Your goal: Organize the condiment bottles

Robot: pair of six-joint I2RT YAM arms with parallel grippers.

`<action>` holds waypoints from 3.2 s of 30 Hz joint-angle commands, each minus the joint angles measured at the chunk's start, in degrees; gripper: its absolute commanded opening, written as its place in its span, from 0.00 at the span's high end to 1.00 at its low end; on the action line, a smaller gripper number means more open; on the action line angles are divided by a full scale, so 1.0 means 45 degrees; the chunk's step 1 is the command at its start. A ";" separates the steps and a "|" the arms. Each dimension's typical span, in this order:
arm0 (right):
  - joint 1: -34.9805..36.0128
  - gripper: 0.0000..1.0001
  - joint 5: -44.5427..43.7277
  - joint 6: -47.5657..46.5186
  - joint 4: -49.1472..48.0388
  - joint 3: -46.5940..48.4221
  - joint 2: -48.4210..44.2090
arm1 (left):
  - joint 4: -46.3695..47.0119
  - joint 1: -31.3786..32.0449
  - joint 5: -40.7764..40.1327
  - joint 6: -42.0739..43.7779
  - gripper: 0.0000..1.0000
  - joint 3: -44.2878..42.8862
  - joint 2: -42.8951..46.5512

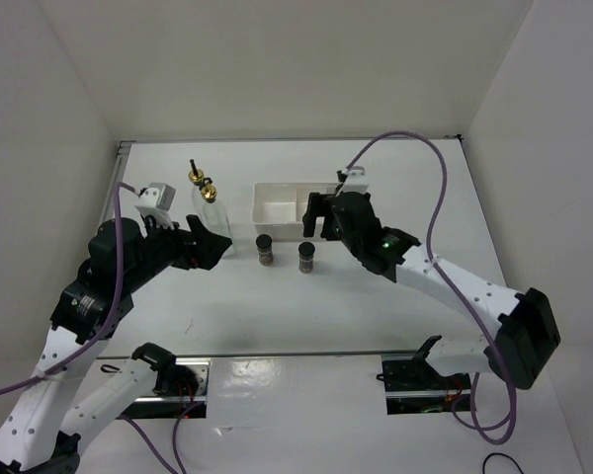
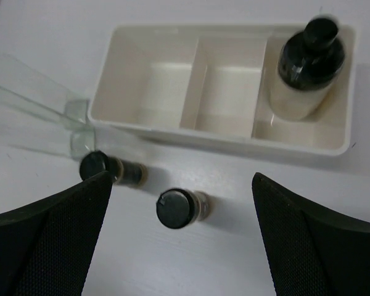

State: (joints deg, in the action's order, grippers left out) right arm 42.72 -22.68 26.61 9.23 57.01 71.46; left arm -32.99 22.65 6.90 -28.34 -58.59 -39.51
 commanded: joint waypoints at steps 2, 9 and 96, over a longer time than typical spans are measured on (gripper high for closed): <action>0.0603 0.02 0.0625 0.0356 0.0780 0.0004 0.1227 | 0.0183 0.0044 -0.0009 0.0360 0.00 -0.0535 0.0010; 0.0976 0.02 0.0352 0.0122 0.1169 0.1022 0.3413 | -0.0051 0.0044 -0.0242 0.0360 0.00 -0.0418 0.0127; -0.1310 0.98 -0.0195 -0.2886 0.0467 0.9440 1.1112 | -0.0167 0.0044 -0.1474 0.0496 0.00 -0.0574 -0.0596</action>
State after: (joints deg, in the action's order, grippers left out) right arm 36.03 -23.14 13.91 15.33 96.40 120.44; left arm -34.74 22.65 0.67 -26.96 -59.68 -42.37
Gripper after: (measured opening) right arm 0.506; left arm 1.001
